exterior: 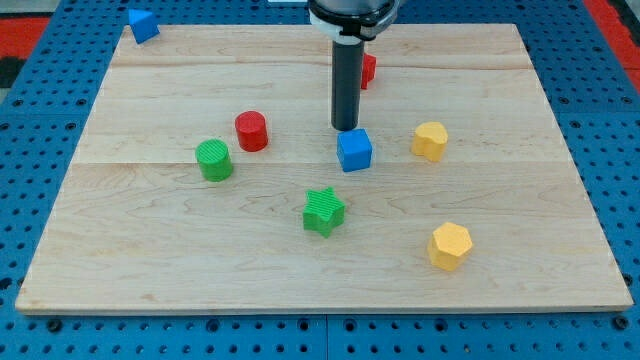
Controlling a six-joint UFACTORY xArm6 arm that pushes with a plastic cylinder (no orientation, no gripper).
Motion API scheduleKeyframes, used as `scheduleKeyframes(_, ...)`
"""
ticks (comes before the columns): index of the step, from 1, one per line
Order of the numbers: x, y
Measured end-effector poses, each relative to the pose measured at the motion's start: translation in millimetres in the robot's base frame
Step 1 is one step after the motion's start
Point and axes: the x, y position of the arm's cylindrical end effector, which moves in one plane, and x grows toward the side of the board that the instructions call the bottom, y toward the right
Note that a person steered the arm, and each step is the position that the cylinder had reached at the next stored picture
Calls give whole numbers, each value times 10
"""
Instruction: Move the red star up towards the top
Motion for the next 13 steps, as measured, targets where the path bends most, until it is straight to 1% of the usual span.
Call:
scheduleKeyframes(6, -39, -138)
scheduleKeyframes(7, -122, -370)
scheduleKeyframes(8, -424, -304)
scheduleKeyframes(9, -799, -9)
scheduleKeyframes(10, -879, 383)
scheduleKeyframes(11, -1007, 470)
scheduleKeyframes(12, -1146, 228)
scheduleKeyframes(13, -1167, 290)
